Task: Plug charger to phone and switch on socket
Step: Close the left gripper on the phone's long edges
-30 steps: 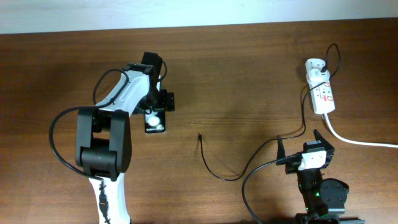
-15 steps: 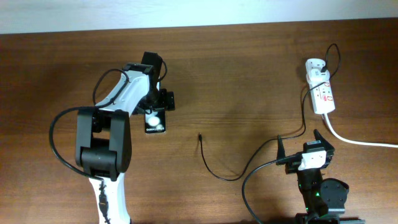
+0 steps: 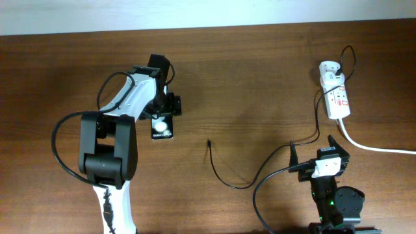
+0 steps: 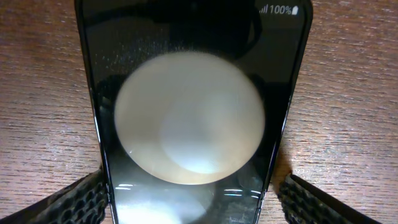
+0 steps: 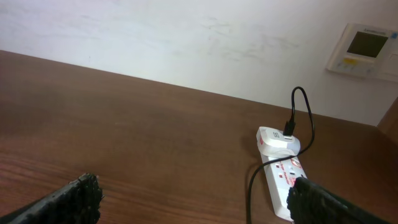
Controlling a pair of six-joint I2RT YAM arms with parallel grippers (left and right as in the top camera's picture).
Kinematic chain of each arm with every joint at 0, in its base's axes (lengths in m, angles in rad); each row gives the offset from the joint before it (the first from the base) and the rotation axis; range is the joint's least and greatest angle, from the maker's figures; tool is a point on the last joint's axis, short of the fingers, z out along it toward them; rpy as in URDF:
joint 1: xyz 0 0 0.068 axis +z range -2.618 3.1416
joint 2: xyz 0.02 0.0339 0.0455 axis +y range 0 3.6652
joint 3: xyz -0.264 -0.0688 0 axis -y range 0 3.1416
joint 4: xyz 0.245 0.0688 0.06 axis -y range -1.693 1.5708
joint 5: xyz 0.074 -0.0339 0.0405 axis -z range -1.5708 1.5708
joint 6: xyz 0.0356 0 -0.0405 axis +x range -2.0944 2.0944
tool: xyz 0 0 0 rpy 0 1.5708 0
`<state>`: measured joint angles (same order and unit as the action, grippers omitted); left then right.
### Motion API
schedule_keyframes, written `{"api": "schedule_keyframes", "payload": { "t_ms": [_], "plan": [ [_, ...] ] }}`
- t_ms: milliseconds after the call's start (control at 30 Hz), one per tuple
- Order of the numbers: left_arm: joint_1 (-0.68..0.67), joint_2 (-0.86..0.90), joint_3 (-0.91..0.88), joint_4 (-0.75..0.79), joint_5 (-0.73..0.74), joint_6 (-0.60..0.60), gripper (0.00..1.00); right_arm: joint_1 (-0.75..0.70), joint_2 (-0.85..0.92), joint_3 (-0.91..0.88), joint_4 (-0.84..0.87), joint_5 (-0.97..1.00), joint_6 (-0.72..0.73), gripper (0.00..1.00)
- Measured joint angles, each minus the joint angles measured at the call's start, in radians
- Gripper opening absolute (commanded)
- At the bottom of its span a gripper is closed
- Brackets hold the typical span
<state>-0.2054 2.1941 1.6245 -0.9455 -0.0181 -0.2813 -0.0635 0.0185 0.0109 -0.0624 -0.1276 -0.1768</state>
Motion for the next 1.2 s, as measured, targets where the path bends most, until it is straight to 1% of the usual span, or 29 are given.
{"api": "schedule_keyframes", "payload": {
  "t_ms": [167, 500, 533, 800, 967, 1100, 1200],
  "plan": [
    [0.0, 0.0, 0.0, 0.0, 0.0, 0.0, 0.85, 0.0, 0.0, 0.0, 0.0, 0.0, 0.0, 0.99],
    [0.0, 0.0, 0.0, 0.0, 0.0, 0.0, 0.84, 0.0, 0.0, 0.0, 0.0, 0.0, 0.0, 0.99],
    [0.0, 0.0, 0.0, 0.0, 0.0, 0.0, 0.8, 0.0, 0.0, 0.0, 0.0, 0.0, 0.0, 0.99],
    [0.0, 0.0, 0.0, 0.0, 0.0, 0.0, 0.79, 0.0, 0.0, 0.0, 0.0, 0.0, -0.003, 0.99],
    [0.0, 0.0, 0.0, 0.0, 0.0, 0.0, 0.72, 0.0, 0.0, 0.0, 0.0, 0.0, -0.003, 0.99],
    [0.0, 0.0, 0.0, 0.0, 0.0, 0.0, 0.64, 0.0, 0.0, 0.0, 0.0, 0.0, -0.002, 0.99],
    [0.0, 0.0, 0.0, 0.0, 0.0, 0.0, 0.55, 0.0, 0.0, 0.0, 0.0, 0.0, -0.003, 0.99]
  ]
}}
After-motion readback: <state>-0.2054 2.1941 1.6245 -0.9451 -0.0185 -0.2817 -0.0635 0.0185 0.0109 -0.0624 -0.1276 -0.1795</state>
